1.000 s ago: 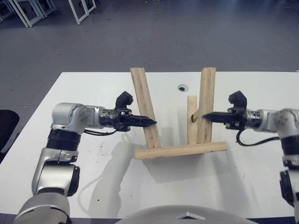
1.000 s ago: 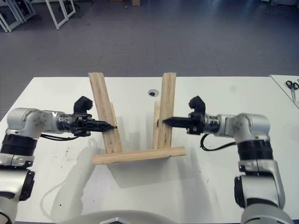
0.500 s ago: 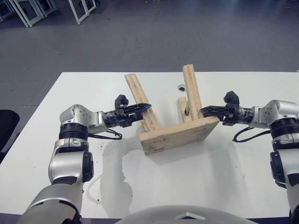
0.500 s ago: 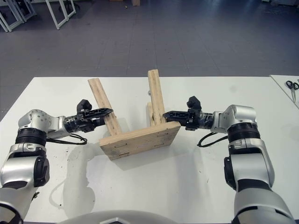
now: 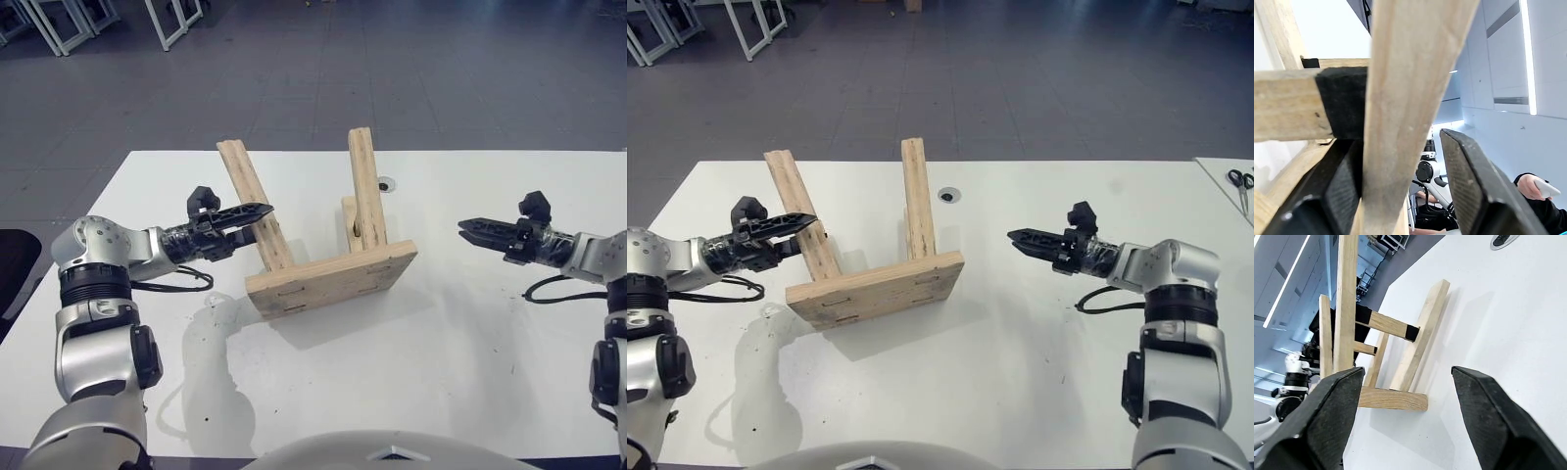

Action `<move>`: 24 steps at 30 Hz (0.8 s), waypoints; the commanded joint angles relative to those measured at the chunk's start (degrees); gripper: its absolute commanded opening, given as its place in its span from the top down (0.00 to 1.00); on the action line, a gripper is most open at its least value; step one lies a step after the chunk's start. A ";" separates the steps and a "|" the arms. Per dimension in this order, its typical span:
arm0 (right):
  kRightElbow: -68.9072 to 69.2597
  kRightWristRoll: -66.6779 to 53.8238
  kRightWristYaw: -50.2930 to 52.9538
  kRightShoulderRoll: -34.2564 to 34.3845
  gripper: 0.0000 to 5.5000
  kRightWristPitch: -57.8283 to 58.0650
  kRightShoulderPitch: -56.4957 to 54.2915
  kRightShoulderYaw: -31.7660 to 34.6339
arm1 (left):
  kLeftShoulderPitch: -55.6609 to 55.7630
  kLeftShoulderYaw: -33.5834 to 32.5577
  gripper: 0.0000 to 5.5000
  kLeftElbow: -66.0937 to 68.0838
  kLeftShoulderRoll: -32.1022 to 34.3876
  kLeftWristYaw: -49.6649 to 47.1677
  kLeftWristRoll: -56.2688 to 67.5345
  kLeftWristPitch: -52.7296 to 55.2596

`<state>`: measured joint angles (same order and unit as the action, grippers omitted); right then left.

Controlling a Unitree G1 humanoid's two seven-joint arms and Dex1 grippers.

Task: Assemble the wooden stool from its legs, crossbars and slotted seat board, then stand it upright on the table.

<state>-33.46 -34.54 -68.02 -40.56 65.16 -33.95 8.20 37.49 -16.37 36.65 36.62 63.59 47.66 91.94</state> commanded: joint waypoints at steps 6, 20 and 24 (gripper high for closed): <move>14.80 6.10 3.31 2.01 0.22 -10.51 6.80 -8.41 | -9.81 1.72 0.33 -7.61 -1.22 -3.91 -4.16 -14.48; 21.13 10.73 -1.62 0.56 0.22 -32.10 14.72 -10.51 | -29.83 -8.64 0.33 -33.55 7.21 3.26 3.08 -23.32; 19.64 13.11 -2.09 2.05 0.22 -35.61 13.14 -13.01 | -29.69 -9.25 0.33 -30.50 7.14 3.11 2.36 -28.36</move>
<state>-13.10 -23.30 -70.10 -39.05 31.75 -19.29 -3.22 7.57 -25.65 4.83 42.72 66.39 50.97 65.63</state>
